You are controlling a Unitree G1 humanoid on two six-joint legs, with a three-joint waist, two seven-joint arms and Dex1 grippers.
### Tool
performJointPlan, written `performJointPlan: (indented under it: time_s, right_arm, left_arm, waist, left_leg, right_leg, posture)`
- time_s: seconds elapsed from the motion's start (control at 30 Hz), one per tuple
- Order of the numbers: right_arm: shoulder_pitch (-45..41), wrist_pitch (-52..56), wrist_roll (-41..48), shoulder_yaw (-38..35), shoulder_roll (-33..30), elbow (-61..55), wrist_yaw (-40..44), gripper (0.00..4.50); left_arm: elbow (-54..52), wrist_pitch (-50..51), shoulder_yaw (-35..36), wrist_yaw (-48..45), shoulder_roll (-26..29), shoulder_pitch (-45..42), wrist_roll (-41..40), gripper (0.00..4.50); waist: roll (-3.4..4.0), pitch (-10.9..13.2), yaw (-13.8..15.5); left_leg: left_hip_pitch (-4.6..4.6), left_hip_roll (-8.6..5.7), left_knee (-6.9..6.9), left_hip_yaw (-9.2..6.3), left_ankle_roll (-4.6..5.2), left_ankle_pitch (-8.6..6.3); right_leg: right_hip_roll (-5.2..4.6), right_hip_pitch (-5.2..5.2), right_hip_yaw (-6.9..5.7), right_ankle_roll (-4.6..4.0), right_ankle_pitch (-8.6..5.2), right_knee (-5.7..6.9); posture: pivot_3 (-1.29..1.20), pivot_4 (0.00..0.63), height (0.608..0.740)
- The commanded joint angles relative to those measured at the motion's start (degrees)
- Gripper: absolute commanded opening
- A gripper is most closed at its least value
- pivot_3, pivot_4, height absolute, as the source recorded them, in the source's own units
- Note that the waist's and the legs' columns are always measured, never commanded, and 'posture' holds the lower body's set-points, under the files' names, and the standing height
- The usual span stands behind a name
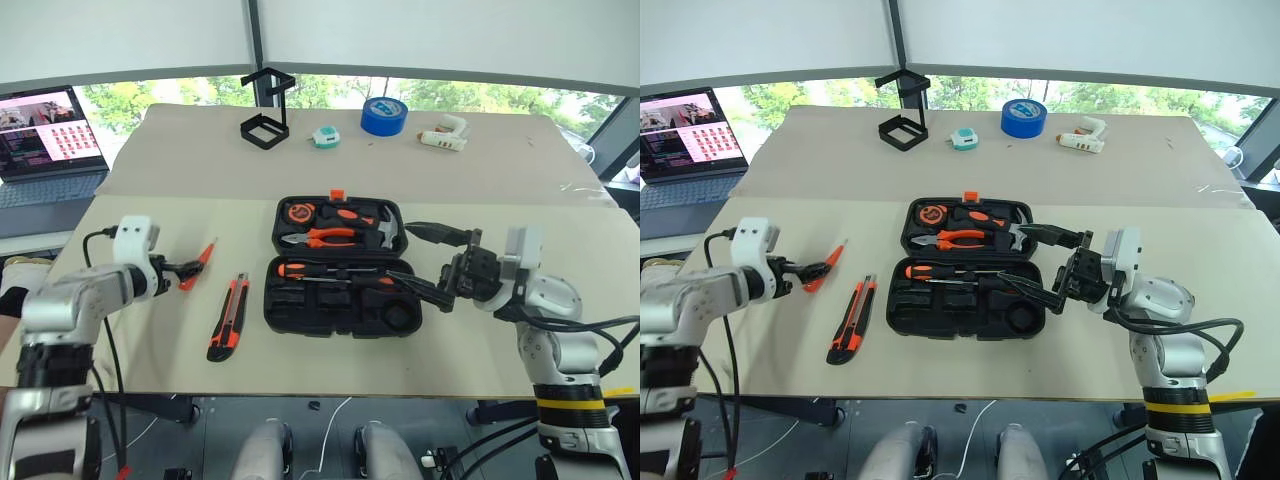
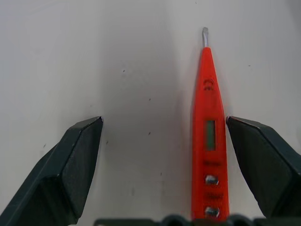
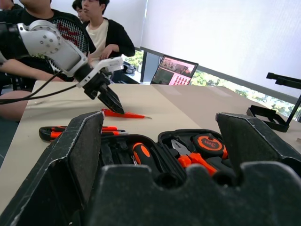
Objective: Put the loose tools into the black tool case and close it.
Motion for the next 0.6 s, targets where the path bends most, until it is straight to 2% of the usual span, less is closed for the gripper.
performJointPlan:
  time_s: [0.03,0.07,0.2,0.37,0.5,0.6]
  right_arm:
    - [-0.1,-0.8,0.0,-0.9,-0.6,-1.2,-0.6,4.5]
    - [-0.1,-0.7,0.0,-0.9,-0.7,-1.4,-0.7,4.5]
    - [0.0,-0.4,0.0,-0.9,-1.1,-1.7,-0.9,4.5]
    - [0.9,-0.6,0.2,-1.5,-1.9,-2.3,-1.0,4.5]
    - [2.3,-0.9,0.3,-2.4,-3.0,-2.6,-0.9,4.5]
    - [3.1,-0.8,0.5,-3.9,-4.5,-2.7,-1.2,4.5]
  left_arm:
    - [4.0,-0.6,-4.3,-4.1,-1.4,-3.7,2.9,3.98]
    - [4.8,-0.5,-5.0,-4.9,-1.5,-4.1,3.6,3.75]
    - [6.0,-0.2,-6.0,-7.0,-1.8,-4.3,5.4,2.29]
    - [4.0,-0.4,-3.4,-8.9,-1.2,-2.7,5.5,0.48]
    - [1.7,-5.4,-0.4,-15.1,1.4,-1.3,4.4,0.38]
    - [-4.7,-13.4,-0.2,-27.8,4.3,0.0,1.5,0.38]
  waist:
    - [0.0,0.0,0.4]
    - [0.0,0.0,0.4]
    - [0.0,0.0,0.4]
    - [0.0,0.0,0.4]
    - [0.0,0.0,0.3]
    - [-0.08,0.1,0.3]
  left_leg:
    - [0.0,-0.01,0.01,0.0,0.0,0.0]
    - [0.0,-0.01,0.01,0.0,0.0,0.0]
    - [0.01,-0.01,0.01,0.0,0.01,0.0]
    - [0.01,0.0,0.01,0.0,0.01,0.0]
    - [0.01,0.02,0.01,0.0,0.01,0.0]
    - [-0.01,0.03,0.01,0.01,0.01,0.0]
  right_leg:
    - [-0.02,0.01,0.01,0.01,0.0,0.0]
    - [-0.02,0.02,0.01,0.01,0.0,-0.01]
    - [-0.02,0.02,0.03,0.02,0.0,0.01]
    - [-0.03,0.03,0.04,0.02,0.0,0.01]
    - [-0.02,0.01,0.05,0.02,0.0,0.0]
    - [-0.02,-0.02,0.05,0.02,0.0,0.01]
  posture:
    - [0.0,0.15,0.74]
    - [0.0,0.15,0.74]
    - [0.0,0.15,0.74]
    - [0.0,0.15,0.74]
    - [0.0,0.15,0.74]
    - [0.0,0.15,0.74]
